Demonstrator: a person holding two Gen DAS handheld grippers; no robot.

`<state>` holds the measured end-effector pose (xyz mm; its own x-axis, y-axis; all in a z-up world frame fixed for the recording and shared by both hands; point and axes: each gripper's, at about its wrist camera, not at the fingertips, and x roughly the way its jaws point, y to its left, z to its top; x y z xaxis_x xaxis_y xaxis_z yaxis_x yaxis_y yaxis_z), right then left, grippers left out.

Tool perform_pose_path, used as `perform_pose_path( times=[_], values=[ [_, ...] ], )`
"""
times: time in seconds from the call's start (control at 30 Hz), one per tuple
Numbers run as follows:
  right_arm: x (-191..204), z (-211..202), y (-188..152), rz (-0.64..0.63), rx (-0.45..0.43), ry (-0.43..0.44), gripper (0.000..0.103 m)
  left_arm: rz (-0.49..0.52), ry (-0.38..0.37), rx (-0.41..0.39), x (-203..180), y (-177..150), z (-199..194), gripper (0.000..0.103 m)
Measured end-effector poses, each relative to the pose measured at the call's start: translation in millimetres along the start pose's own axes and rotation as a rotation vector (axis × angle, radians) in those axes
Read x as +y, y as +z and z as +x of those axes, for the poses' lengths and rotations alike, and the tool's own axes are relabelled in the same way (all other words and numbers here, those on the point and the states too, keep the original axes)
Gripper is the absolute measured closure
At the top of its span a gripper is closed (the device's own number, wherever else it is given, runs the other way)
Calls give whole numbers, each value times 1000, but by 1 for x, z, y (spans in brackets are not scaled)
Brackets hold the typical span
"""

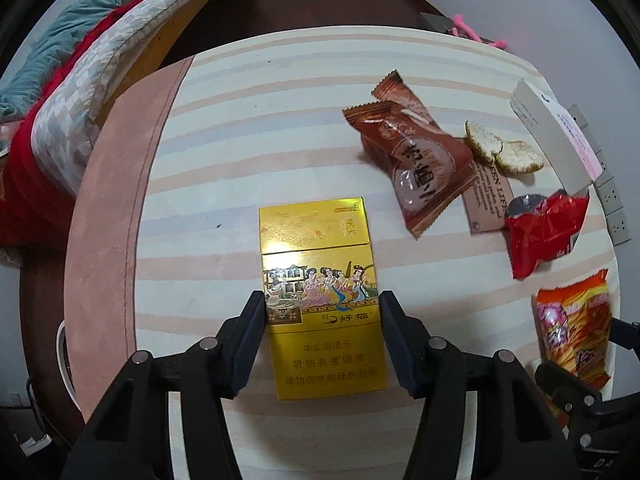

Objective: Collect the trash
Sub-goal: 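Grasp the yellow cigarette box with the left tool while the right tool grasps the orange snack bag, then carry the box and snack bag to the bin and release both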

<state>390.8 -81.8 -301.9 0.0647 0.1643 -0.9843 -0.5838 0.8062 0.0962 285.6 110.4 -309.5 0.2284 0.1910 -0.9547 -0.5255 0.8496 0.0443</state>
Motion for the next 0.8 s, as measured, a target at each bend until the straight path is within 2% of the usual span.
perform_pose_path(
  times=[0.07,0.1,0.17,0.33,0.57,0.8],
  values=[
    [4,0,-3,-4,-4,-1,16,-1,6,-6,0,-8,-6,50],
    [7,0,-5,-8,-4,-12,28,-5,8,-10,4,-12,-9,50],
    [11,-1,-8,-20,-12,-41,33,-8,14,-15,2,-14,-10,50],
    [20,-8,-14,-25,-30,-34,53,-29,3,-19,11,-22,-16,50],
    [31,-30,-27,-39,-85,9,56,-38,-14,-87,25,-38,-46,50],
    [56,-63,-42,-42,-156,80,57,-58,-30,-214,49,-66,-110,50]
  ],
)
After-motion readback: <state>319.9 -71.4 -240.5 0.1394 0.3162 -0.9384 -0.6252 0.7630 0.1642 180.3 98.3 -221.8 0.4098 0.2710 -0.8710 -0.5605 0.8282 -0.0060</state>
